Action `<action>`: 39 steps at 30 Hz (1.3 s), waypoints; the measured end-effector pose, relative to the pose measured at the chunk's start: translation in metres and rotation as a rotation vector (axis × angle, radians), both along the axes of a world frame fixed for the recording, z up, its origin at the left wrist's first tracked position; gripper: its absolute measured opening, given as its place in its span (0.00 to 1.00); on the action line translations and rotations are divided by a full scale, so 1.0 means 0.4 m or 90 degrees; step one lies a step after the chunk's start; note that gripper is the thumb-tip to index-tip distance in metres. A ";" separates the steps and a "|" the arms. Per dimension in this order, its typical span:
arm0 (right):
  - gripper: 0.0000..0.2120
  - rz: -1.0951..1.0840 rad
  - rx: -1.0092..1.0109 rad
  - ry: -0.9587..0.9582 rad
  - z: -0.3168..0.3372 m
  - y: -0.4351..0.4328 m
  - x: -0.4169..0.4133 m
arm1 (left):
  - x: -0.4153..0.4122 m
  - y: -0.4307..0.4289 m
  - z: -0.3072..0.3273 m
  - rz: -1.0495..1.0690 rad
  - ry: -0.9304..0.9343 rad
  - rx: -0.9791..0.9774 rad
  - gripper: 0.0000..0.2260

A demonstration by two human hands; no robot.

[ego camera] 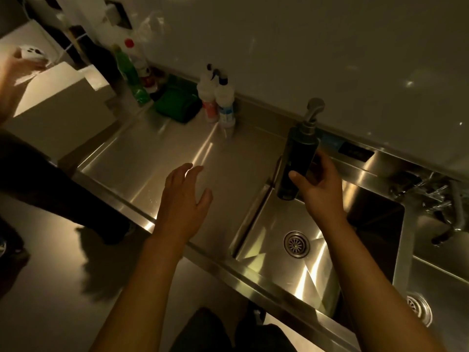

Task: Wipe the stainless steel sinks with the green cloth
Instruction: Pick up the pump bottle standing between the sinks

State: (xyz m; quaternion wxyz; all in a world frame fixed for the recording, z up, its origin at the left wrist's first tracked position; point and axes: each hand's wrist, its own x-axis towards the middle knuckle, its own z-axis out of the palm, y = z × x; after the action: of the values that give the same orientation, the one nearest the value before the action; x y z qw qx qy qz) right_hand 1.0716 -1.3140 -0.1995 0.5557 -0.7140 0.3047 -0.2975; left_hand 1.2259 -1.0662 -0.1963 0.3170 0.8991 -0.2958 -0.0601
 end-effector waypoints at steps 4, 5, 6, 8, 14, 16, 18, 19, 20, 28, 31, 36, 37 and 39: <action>0.30 -0.011 0.019 0.009 -0.008 -0.007 0.064 | 0.086 -0.017 -0.014 -0.005 0.019 -0.007 0.23; 0.30 -0.018 0.022 0.011 -0.010 -0.006 0.081 | 0.107 -0.017 -0.020 -0.010 0.024 -0.011 0.23; 0.29 -0.024 0.022 0.013 -0.013 -0.005 0.099 | 0.130 -0.019 -0.026 -0.017 0.028 -0.016 0.23; 0.29 -0.030 0.025 0.017 -0.020 0.001 0.140 | 0.185 -0.023 -0.039 -0.033 0.028 -0.022 0.22; 0.30 -0.081 0.028 0.057 -0.040 0.022 0.282 | 0.375 -0.029 -0.074 -0.090 0.048 -0.048 0.21; 0.31 -0.096 0.017 0.075 -0.049 0.026 0.338 | 0.441 -0.025 -0.088 -0.111 0.057 -0.062 0.21; 0.32 -0.107 0.004 0.095 -0.060 0.024 0.395 | 0.502 -0.025 -0.106 -0.130 0.066 -0.071 0.21; 0.32 -0.113 0.005 0.101 -0.068 0.021 0.423 | 0.530 -0.025 -0.115 -0.136 0.070 -0.069 0.21; 0.32 -0.119 0.007 0.104 -0.076 0.016 0.449 | 0.557 -0.025 -0.123 -0.143 0.071 -0.067 0.21; 0.30 -0.162 0.032 0.104 -0.140 -0.042 0.603 | 0.722 -0.091 -0.170 -0.204 0.071 -0.027 0.22; 0.31 -0.173 0.030 0.117 -0.164 -0.070 0.653 | 0.753 -0.123 -0.187 -0.235 0.078 -0.020 0.23; 0.31 -0.171 0.042 0.124 -0.219 -0.125 0.734 | 0.793 -0.176 -0.211 -0.264 0.099 -0.009 0.24; 0.31 -0.170 0.043 0.124 -0.229 -0.134 0.749 | 0.799 -0.183 -0.215 -0.266 0.100 -0.006 0.25; 0.31 -0.168 0.041 0.129 -0.248 -0.154 0.777 | 0.814 -0.195 -0.222 -0.268 0.100 -0.002 0.25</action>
State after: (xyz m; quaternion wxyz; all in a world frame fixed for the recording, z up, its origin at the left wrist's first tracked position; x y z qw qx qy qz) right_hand 1.3826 -1.3757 -0.2986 0.5010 -0.6758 0.4598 -0.2845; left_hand 1.5515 -1.1442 -0.2852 0.3206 0.8097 -0.4515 -0.1943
